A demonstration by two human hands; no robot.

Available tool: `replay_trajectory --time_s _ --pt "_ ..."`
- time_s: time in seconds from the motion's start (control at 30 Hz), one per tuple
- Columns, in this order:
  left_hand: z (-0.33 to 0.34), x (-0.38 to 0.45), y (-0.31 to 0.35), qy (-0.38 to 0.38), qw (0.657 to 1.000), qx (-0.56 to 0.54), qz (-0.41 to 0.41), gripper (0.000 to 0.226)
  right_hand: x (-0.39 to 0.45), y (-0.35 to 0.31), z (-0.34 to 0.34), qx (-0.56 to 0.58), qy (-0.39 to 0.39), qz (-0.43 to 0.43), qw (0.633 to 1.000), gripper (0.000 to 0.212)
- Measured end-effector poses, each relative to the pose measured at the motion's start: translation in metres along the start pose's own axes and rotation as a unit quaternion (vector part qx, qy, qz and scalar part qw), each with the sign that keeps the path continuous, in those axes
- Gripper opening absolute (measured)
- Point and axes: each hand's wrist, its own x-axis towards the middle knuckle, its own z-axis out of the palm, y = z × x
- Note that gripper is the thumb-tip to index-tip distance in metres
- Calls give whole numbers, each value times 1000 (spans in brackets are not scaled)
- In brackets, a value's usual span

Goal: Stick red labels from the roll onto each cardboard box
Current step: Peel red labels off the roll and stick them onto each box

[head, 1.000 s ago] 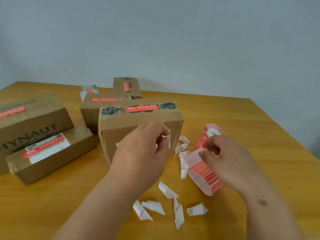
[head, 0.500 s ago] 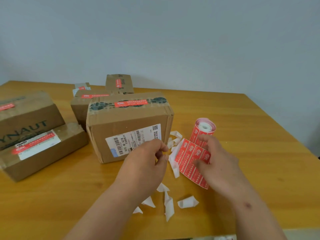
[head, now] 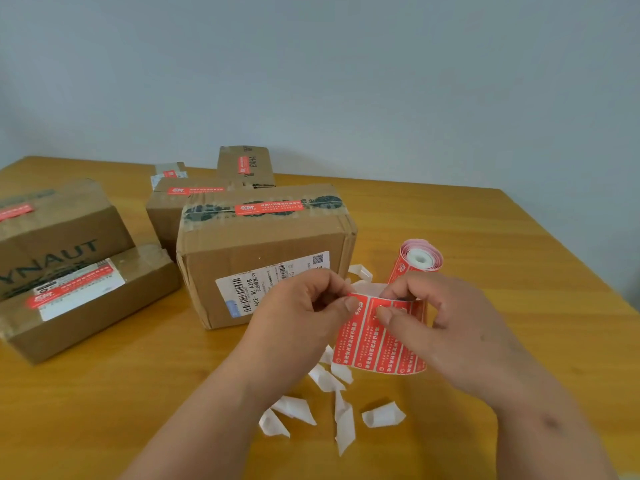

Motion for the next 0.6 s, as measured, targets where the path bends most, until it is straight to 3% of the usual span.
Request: replay_trajectory --time_s 0.3,0.6 --pt "-6 -7 9 -26 999 19 26 18 3 -9 8 -56 17 -87 994 17" --pt "-4 -6 5 -32 999 9 -10 14 3 -10 7 -44 2 -92 995 19"
